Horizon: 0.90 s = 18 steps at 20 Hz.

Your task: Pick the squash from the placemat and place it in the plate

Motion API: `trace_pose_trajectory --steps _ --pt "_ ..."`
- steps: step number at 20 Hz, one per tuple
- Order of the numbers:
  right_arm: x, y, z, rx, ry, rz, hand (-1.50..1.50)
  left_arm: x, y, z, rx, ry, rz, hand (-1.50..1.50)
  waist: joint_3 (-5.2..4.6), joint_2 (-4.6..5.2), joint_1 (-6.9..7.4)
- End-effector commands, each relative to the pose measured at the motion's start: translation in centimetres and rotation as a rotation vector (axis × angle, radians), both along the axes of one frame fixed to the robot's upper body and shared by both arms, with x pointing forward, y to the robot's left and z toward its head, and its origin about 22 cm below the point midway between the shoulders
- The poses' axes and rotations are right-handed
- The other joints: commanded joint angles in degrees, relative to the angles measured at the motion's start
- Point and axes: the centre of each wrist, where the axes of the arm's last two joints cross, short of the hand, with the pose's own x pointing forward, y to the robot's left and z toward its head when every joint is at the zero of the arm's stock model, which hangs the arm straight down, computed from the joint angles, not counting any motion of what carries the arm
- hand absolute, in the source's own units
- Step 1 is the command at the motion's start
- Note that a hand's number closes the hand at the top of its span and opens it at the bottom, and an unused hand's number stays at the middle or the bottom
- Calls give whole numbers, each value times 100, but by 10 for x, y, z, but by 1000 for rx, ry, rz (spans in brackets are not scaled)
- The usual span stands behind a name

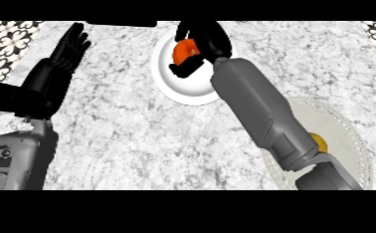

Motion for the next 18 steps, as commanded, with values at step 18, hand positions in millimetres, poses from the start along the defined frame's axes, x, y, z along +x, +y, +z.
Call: trace_pose_trajectory --steps 18 --pt "13 -15 -5 610 59 21 -150 10 -14 0 5 -24 -16 0 6 26 60"
